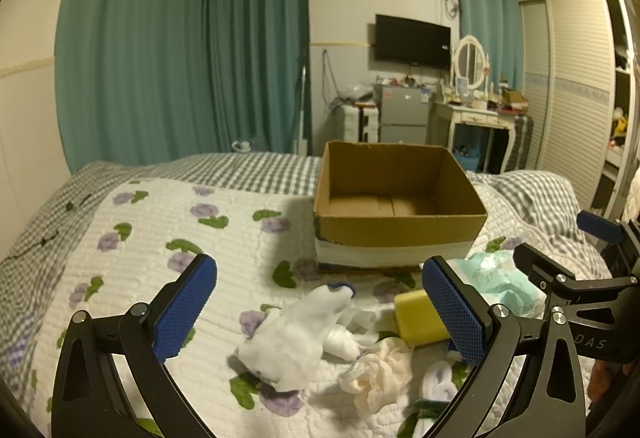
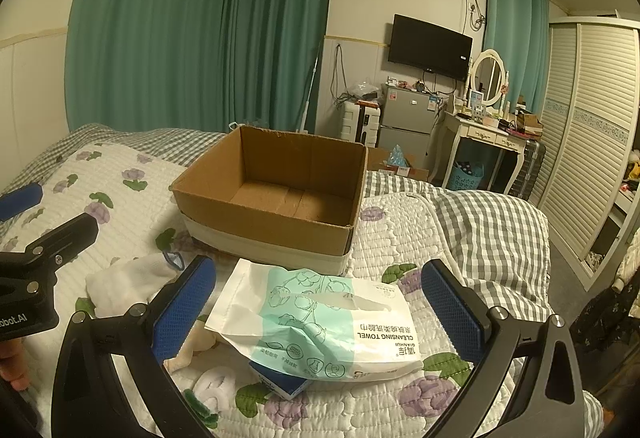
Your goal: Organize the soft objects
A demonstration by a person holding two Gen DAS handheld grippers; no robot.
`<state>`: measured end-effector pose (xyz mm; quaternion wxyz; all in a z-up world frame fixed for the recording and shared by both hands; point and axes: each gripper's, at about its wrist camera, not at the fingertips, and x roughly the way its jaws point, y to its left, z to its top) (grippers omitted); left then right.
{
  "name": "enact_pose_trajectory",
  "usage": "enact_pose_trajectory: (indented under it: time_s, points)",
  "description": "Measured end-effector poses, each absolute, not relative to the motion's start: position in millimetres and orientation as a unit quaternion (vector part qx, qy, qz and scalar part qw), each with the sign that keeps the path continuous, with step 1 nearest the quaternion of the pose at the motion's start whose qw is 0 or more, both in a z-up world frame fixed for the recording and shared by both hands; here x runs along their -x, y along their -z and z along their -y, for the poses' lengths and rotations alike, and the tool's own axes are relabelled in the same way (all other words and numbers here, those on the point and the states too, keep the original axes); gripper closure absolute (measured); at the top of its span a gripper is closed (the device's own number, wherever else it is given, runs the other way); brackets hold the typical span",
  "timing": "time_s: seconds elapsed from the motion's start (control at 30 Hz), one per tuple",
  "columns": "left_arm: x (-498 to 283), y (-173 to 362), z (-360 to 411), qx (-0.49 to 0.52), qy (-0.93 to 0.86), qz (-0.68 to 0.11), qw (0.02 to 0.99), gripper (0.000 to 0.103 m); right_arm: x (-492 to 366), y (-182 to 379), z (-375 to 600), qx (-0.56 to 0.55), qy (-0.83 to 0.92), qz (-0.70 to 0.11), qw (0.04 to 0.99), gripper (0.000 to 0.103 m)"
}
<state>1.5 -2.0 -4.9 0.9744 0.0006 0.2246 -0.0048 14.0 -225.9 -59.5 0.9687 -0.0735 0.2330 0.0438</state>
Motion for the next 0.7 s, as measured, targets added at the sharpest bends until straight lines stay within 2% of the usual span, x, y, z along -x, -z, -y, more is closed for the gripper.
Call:
enact_pose_trajectory:
  time_s: [0.5,0.7]
  points:
    - [-4.0,5.1,1.7,-0.002,0.015,-0.228,0.973,0.000,-18.3,58.9,234.3,0.081,-0.034,-0.235,0.968,0.000]
    - [-19.1,33.3,3.0,0.010,0.018,-0.294,0.956,0.000,-43.7,87.4,248.8,0.080,-0.033,-0.309,0.947,0.000]
